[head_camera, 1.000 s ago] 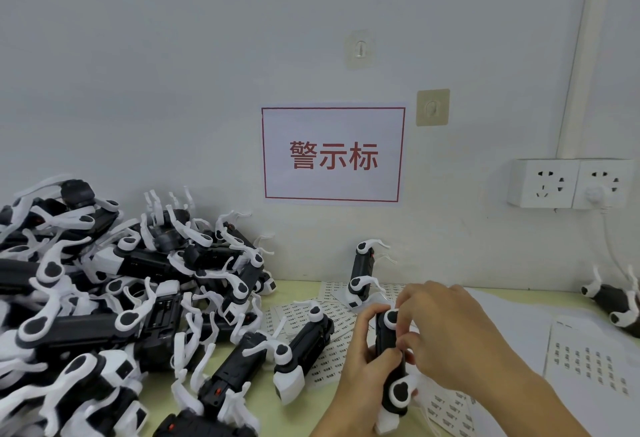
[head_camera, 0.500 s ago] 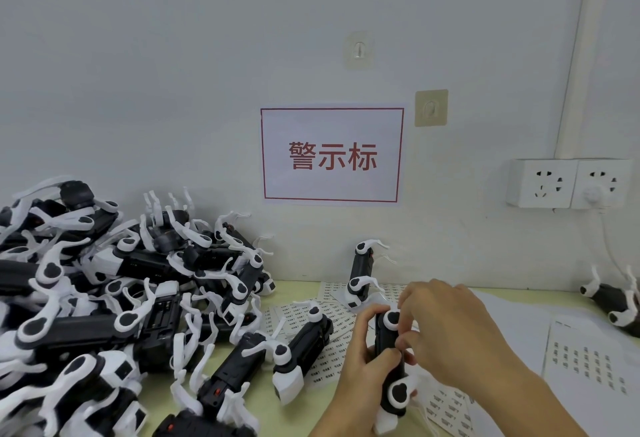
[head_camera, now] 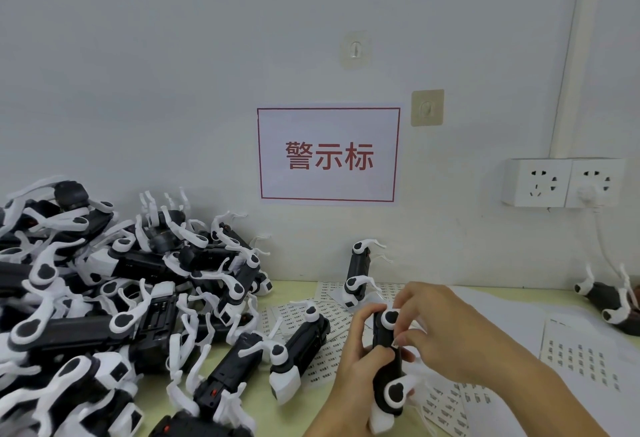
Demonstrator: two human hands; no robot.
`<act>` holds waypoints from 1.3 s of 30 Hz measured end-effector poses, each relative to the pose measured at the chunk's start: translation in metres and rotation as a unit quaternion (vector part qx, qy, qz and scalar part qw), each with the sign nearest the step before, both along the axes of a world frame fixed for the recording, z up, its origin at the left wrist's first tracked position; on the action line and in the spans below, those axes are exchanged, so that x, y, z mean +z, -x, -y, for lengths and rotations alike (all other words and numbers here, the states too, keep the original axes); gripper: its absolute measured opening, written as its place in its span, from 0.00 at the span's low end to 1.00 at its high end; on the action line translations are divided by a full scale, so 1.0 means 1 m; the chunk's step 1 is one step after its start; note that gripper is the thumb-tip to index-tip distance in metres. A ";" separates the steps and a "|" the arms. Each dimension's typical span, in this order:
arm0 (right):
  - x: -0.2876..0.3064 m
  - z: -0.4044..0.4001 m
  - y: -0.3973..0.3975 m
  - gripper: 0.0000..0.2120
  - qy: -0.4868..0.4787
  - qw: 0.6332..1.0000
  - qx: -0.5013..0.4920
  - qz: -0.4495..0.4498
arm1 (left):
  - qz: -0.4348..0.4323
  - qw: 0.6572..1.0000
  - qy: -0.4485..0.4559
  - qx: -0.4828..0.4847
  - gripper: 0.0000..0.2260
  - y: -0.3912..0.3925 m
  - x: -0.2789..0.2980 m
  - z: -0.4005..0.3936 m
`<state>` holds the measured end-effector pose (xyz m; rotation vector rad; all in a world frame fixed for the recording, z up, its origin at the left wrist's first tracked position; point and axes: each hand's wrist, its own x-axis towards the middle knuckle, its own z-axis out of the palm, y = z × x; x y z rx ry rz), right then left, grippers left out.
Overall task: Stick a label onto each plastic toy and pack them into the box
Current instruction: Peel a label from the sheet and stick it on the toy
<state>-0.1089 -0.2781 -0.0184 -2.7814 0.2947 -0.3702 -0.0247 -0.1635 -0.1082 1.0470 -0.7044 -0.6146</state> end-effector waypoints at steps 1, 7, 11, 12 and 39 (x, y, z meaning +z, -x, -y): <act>-0.001 -0.001 0.000 0.09 0.012 1.000 -0.002 0.004 | -0.002 1.000 0.002 -0.004 0.26 0.000 0.000 0.000; 0.000 -0.007 0.001 0.07 0.070 0.997 -0.002 0.022 | -0.006 1.000 0.003 -0.010 0.27 0.000 -0.002 0.000; 0.002 -0.009 0.002 0.06 0.079 0.997 -0.003 0.022 | -0.001 1.000 0.000 -0.008 0.24 0.000 -0.001 -0.001; 0.002 -0.009 0.003 0.06 0.080 0.997 -0.004 0.023 | 0.001 1.000 -0.002 -0.006 0.24 0.000 -0.001 -0.001; 0.002 -0.013 0.001 0.08 0.104 0.994 -0.002 0.042 | 0.017 0.998 -0.041 0.053 0.19 0.005 0.002 0.001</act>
